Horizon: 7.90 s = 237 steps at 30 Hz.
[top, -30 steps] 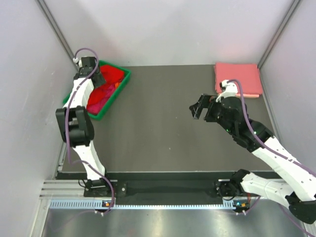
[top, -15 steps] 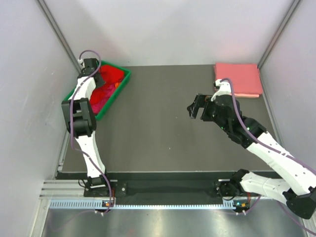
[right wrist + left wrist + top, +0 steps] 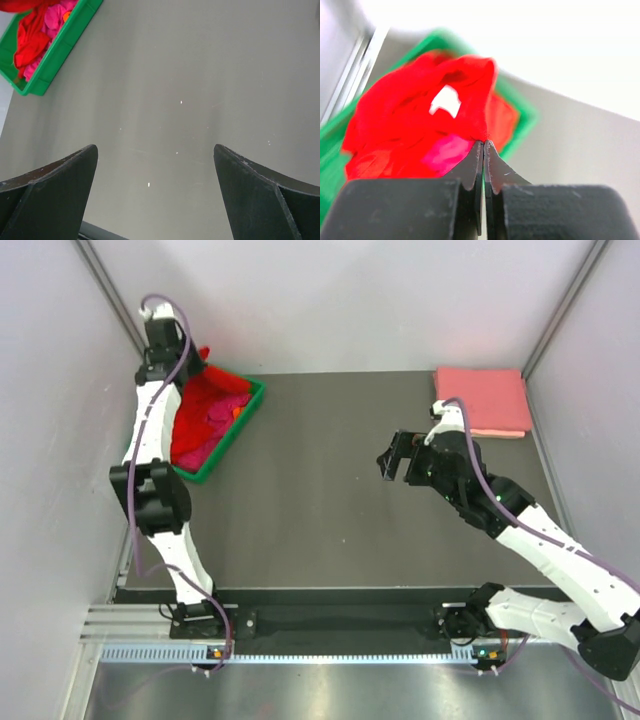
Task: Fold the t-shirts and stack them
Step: Grab the tshirt from the pile, then move the tshirt to the center of the board, then flatten the tshirt out
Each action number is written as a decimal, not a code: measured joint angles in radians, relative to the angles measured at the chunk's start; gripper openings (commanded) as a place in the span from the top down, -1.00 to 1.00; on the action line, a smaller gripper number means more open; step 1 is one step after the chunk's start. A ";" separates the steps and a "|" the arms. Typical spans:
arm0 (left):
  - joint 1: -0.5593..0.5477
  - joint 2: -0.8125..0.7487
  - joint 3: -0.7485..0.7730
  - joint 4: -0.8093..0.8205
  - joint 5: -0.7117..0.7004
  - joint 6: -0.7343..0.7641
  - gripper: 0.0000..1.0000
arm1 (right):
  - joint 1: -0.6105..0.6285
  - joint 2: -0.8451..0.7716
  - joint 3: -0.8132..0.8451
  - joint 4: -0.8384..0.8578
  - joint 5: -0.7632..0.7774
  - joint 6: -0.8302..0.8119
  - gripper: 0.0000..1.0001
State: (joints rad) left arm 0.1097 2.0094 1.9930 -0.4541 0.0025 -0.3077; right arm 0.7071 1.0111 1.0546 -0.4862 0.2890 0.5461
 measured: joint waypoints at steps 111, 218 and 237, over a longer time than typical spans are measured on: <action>-0.712 -0.735 -1.281 -0.105 0.177 -0.316 0.16 | -0.306 -0.004 -0.159 -0.143 0.107 0.108 1.00; -0.825 -0.598 -1.142 -0.171 -0.009 -0.447 0.22 | -0.422 -0.226 -0.158 -0.257 -0.066 0.040 1.00; -0.825 -0.543 -1.215 -0.146 0.008 -0.454 0.27 | -0.422 -0.225 -0.159 -0.254 -0.075 0.040 1.00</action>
State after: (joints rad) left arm -0.7151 1.4666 0.7776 -0.6003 0.0101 -0.7616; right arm 0.2848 0.7856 0.8959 -0.7399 0.2142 0.5861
